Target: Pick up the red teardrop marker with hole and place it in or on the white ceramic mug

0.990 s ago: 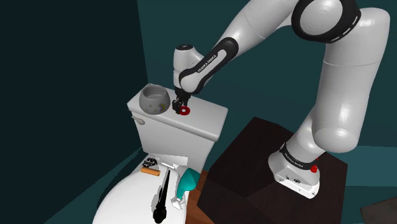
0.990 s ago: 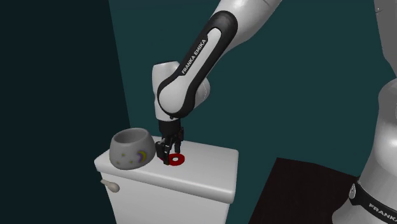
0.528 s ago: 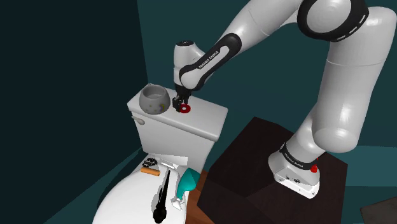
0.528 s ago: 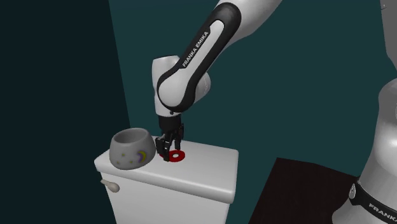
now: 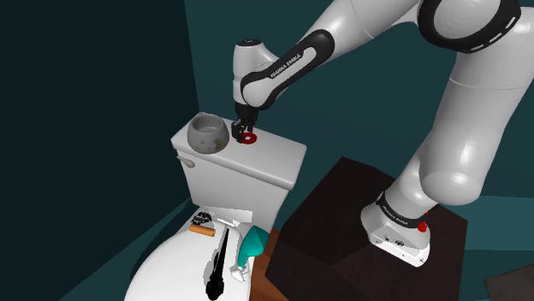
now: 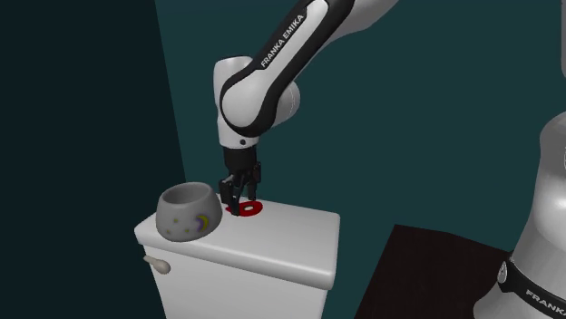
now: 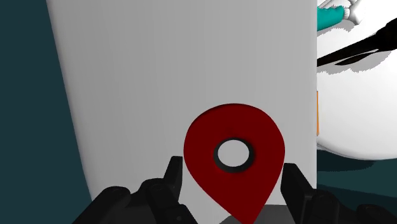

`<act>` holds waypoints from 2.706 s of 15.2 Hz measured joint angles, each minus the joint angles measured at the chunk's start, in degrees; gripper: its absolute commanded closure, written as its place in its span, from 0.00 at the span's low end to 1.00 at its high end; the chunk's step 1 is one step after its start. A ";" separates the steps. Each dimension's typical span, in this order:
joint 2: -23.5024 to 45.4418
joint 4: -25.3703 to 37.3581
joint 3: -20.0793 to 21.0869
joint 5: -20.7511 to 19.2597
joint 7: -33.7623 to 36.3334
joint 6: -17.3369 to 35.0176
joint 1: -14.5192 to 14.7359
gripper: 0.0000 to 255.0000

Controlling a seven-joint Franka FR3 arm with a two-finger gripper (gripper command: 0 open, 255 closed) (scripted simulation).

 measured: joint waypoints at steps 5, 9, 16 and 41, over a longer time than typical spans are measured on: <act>-2.35 0.82 0.12 0.40 -0.40 -3.15 -0.18 1.00; -4.32 1.73 0.27 0.69 -0.48 -6.02 -0.17 1.00; -7.77 2.98 0.36 1.23 -0.96 -10.71 -0.35 1.00; 18.90 44.36 0.89 -1.44 3.46 -25.64 3.87 1.00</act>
